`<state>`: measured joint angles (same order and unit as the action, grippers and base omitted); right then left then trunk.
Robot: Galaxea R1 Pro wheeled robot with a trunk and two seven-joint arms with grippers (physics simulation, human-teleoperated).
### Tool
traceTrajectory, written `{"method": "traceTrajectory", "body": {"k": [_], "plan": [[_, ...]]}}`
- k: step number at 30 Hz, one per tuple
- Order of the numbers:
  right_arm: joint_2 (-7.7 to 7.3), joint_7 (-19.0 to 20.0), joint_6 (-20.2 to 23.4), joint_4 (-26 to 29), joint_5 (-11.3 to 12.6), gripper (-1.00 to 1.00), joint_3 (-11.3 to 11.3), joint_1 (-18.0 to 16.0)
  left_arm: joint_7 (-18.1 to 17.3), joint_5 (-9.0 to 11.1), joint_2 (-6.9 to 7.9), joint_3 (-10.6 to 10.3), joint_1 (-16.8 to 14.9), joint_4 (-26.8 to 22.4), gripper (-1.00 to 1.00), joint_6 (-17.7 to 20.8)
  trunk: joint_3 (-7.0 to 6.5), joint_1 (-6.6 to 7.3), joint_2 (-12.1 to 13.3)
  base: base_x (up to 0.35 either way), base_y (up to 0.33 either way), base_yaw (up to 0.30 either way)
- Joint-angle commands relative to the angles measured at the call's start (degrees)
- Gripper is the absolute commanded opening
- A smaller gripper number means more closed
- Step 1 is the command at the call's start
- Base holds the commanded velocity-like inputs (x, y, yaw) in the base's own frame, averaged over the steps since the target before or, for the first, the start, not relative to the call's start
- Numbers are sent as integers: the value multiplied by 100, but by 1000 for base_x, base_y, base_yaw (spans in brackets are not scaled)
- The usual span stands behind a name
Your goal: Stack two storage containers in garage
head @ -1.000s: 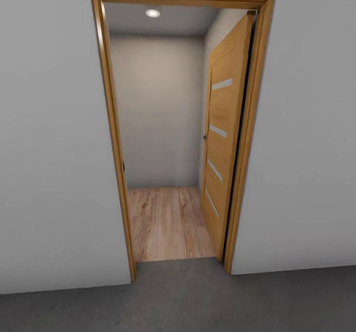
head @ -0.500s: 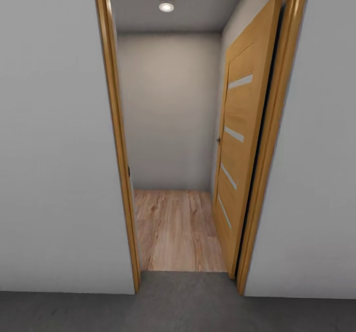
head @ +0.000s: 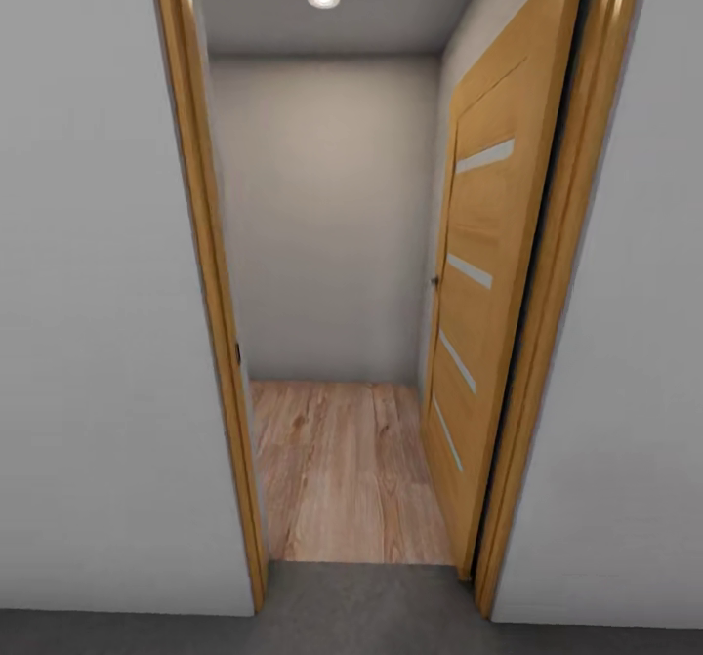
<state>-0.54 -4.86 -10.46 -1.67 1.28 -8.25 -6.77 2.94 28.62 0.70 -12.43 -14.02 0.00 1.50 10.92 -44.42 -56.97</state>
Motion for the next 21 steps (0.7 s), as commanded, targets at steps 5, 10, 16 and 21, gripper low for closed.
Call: {"method": "traceTrajectory", "body": {"k": [5,10,16,21], "plan": [[-5,-19,-33,-18,12,100,-45,-8,14,47,0,-49,-5,0,100,17,8,-4,-5,321,-1,0],[-1,-21,-34,-18,12,100,-45,-8,14,47,0,-49,-5,0,100,17,8,-4,-5,322,0,0],[1,-22,-35,-18,18,100,-45,-8,14,47,0,-49,-5,0,100,17,8,-4,-5,322,0,0],[1,-23,-35,-18,21,100,-45,-8,14,47,0,-49,-5,0,100,15,8,-4,-5,322,0,0]]}}
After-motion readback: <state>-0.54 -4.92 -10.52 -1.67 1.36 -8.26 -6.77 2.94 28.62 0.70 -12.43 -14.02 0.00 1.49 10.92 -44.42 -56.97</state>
